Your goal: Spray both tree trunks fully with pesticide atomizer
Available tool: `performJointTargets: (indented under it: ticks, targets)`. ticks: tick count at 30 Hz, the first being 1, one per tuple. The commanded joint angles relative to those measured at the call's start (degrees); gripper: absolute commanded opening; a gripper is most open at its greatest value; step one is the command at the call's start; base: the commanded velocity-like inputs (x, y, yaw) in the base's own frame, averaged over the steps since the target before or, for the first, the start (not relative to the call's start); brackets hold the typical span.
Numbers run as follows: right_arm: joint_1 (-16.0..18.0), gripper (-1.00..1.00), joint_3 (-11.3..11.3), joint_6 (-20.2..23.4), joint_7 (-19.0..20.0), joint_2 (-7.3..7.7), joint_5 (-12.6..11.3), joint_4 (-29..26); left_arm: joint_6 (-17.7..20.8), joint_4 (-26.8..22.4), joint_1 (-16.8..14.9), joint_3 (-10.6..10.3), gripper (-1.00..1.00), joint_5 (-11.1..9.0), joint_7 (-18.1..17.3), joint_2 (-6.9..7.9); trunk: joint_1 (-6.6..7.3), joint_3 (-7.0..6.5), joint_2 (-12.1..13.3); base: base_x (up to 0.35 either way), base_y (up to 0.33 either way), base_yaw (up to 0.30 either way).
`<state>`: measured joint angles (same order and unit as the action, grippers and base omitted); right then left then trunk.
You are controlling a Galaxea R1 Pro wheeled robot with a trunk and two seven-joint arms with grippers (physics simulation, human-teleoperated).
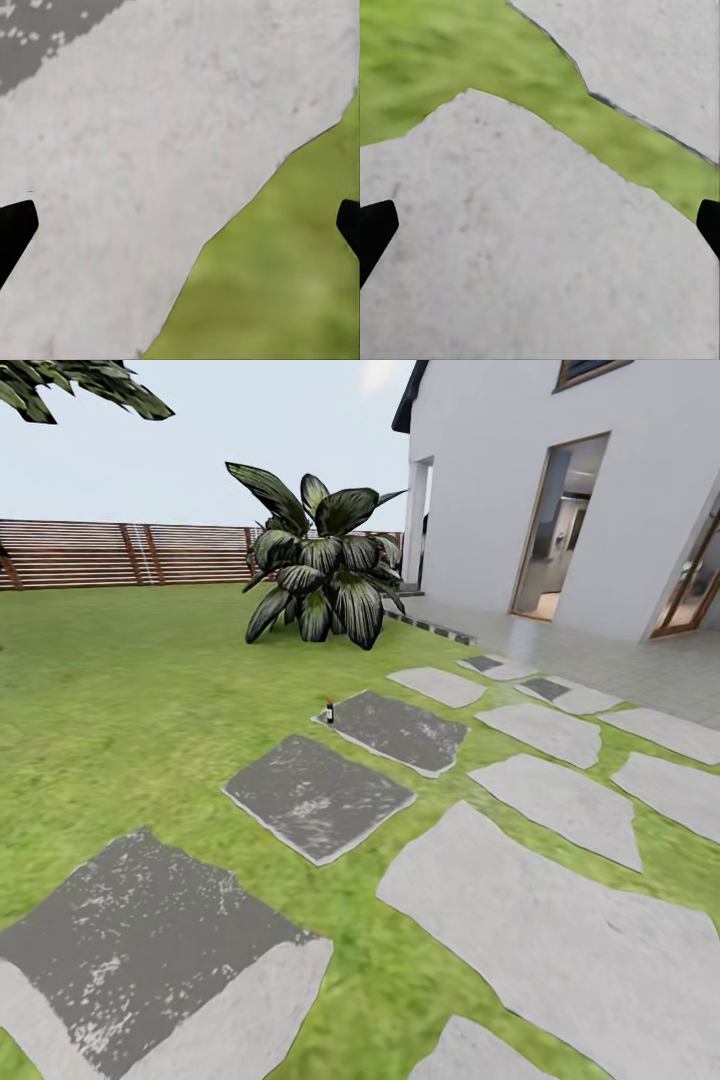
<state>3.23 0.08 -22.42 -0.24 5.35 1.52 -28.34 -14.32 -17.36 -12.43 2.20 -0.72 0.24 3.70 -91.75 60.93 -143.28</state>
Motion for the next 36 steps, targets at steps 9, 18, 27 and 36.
performJointTargets:
  ticks: [9, 18, 27, 36]
  targets:
    - [0.02, 1.00, 0.00, -0.17, -0.03, 0.01, 0.17, 0.04, -0.19, 0.05, -0.03, 0.09, 1.00, -0.10, 0.02, -0.01, -0.02, 0.05, -0.01, 0.340, 0.000, 0.000]
    - [0.02, 1.00, 0.00, -0.17, -0.03, 0.01, 0.15, 0.04, -0.19, 0.05, -0.02, 0.09, 1.00, -0.10, 0.02, -0.01, -0.02, 0.05, -0.01, 0.340, 0.000, 0.000]
    - [0.04, 1.00, 0.00, -0.17, -0.03, 0.01, 0.15, 0.04, -0.19, 0.05, -0.02, 0.09, 1.00, -0.11, 0.02, -0.01, -0.02, 0.05, -0.01, 0.340, 0.000, 0.000]
    - [0.02, 1.00, 0.00, -0.17, -0.03, 0.01, 0.15, 0.04, -0.19, 0.05, -0.04, 0.09, 1.00, -0.10, 0.02, -0.01, -0.02, 0.05, -0.01, 0.340, 0.000, 0.000]
